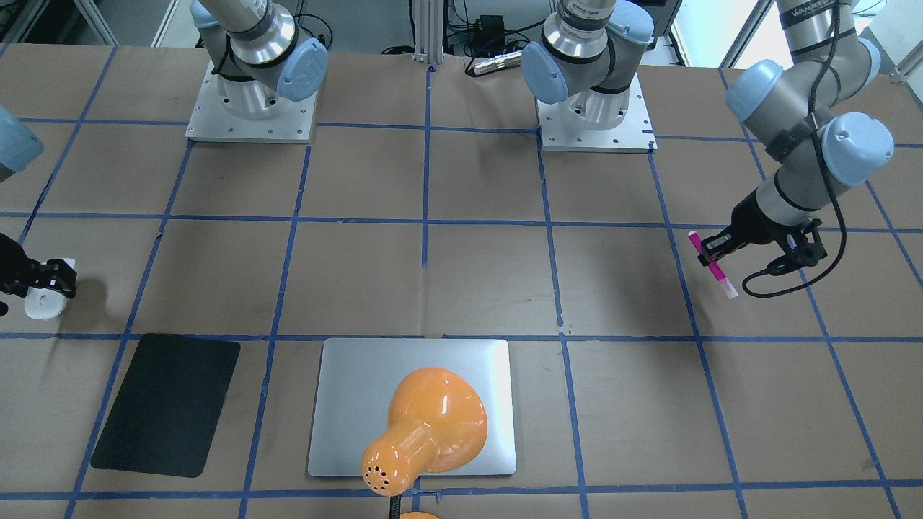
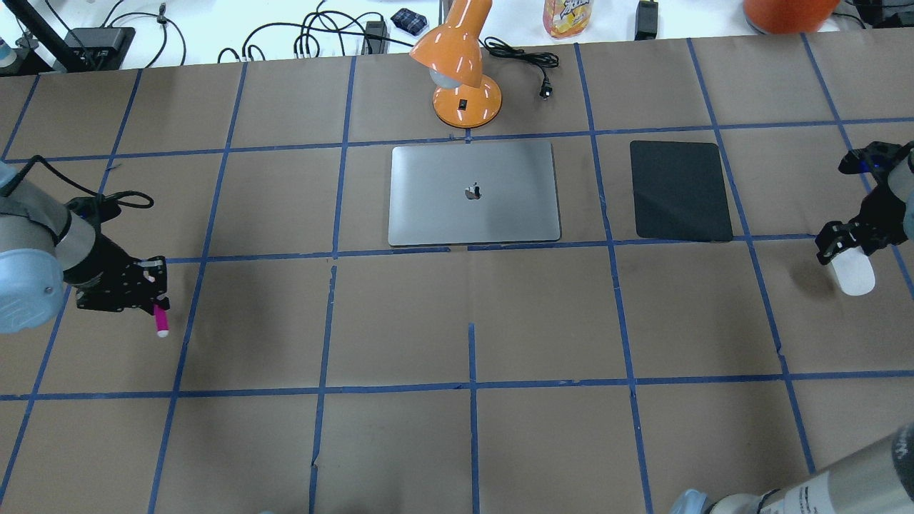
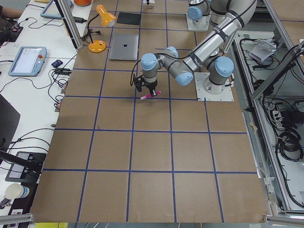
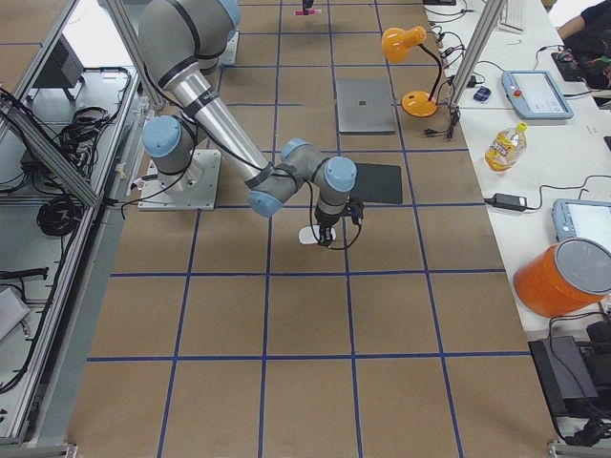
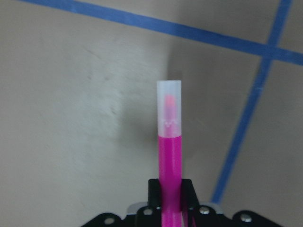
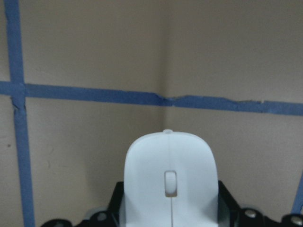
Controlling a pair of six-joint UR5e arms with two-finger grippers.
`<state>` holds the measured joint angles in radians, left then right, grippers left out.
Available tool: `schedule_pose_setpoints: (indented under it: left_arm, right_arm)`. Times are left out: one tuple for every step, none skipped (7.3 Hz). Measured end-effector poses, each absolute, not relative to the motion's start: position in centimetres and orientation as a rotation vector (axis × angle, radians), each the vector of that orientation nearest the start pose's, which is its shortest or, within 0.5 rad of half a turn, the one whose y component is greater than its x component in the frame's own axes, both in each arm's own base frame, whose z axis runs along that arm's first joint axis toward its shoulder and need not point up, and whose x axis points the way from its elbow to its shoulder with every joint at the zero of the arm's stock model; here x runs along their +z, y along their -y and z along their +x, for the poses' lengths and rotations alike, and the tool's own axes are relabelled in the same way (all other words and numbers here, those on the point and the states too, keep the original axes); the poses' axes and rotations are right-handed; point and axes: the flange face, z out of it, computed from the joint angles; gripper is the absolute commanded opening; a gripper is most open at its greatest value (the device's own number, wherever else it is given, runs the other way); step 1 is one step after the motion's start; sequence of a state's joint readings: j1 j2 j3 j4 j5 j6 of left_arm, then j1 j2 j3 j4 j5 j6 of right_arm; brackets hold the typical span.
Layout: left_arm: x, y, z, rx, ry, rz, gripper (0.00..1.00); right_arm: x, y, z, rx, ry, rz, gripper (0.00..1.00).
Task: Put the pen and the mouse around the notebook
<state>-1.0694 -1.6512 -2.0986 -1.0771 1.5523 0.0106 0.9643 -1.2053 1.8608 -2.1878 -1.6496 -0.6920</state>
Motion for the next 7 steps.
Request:
schedule_pose_setpoints:
  left_arm:
    - [26.3, 45.3, 5.2, 0.196, -3.037, -0.963, 0.00]
    - [26.7, 45.1, 0.9, 0.229, -2.971, -1.127, 0.00]
    - [26.8, 44.9, -4.3, 0.248, -2.876, -1.304, 0.00]
    - [26.6, 44.3, -10.3, 0.245, -2.769, -1.474, 0.00]
    - [25.9, 43.7, -15.5, 0.254, -2.685, -1.645, 0.00]
    - [25.0, 43.6, -19.1, 0.294, -2.618, -1.825, 0.00]
    - [23.9, 43.9, -21.5, 0.338, -2.536, -1.983, 0.00]
  right_arm:
    - [23.5, 56.0, -19.6, 0.119, -3.181, -0.124, 0.37]
    - [24.4, 59.0, -17.1, 0.113, -3.186, -0.103, 0.37]
    - [24.3, 61.9, -13.9, 0.105, -3.188, -0.074, 0.37]
    - [23.6, 64.2, -10.2, 0.097, -3.187, -0.010, 0.37]
    - [22.7, 65.9, -6.2, 0.092, -3.177, 0.080, 0.37]
    - [21.7, 67.0, -3.1, 0.090, -3.155, 0.158, 0.37]
    - [20.9, 67.6, -1.3, 0.091, -3.134, 0.204, 0.37]
